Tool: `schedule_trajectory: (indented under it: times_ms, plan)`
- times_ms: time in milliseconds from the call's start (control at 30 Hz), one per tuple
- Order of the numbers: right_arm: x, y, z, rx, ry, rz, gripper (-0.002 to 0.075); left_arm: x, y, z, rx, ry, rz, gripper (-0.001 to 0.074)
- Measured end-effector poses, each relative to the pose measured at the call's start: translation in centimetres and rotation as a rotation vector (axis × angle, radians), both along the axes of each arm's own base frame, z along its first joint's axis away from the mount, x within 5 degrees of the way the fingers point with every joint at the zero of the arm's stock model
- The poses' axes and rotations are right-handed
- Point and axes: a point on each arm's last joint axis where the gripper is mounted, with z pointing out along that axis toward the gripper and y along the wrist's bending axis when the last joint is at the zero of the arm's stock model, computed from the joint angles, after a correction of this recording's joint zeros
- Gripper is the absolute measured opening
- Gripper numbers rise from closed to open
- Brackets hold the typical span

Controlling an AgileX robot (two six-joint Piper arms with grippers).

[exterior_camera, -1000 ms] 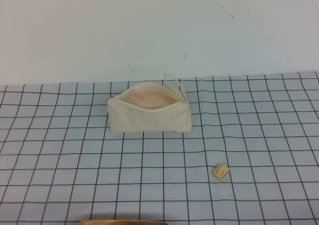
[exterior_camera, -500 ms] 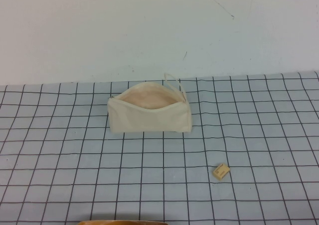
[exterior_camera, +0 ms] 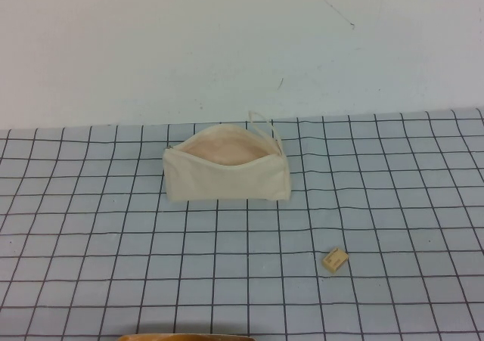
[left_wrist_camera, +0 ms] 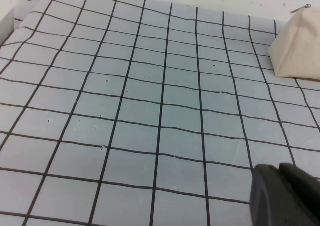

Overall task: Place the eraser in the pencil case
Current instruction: Pick up the eraser from the table

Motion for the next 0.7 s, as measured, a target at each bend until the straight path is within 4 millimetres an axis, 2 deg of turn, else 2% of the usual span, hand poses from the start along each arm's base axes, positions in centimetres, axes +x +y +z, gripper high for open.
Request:
schedule_trajectory:
  times_ms: [67,267,533,700]
  plan:
    - [1.0,-0.2,1.6,-0.084,0.069,0.021,-0.0001,0.0,0.0,0.0,0.000,0.000,0.000,-0.0003]
    - [4.7,-0.3,4.4,-0.207,0.231,0.117,-0.0001,0.0,0.0,0.0,0.000,0.000,0.000,-0.0003]
    - [10.6,0.6,5.3,-0.309,0.370,0.337,-0.0001,0.0,0.0,0.0,0.000,0.000,0.000,-0.0003]
    - [13.3,3.0,5.6,-0.393,0.406,0.485,-0.0001,0.0,0.0,0.0,0.000,0.000,0.000,-0.0003]
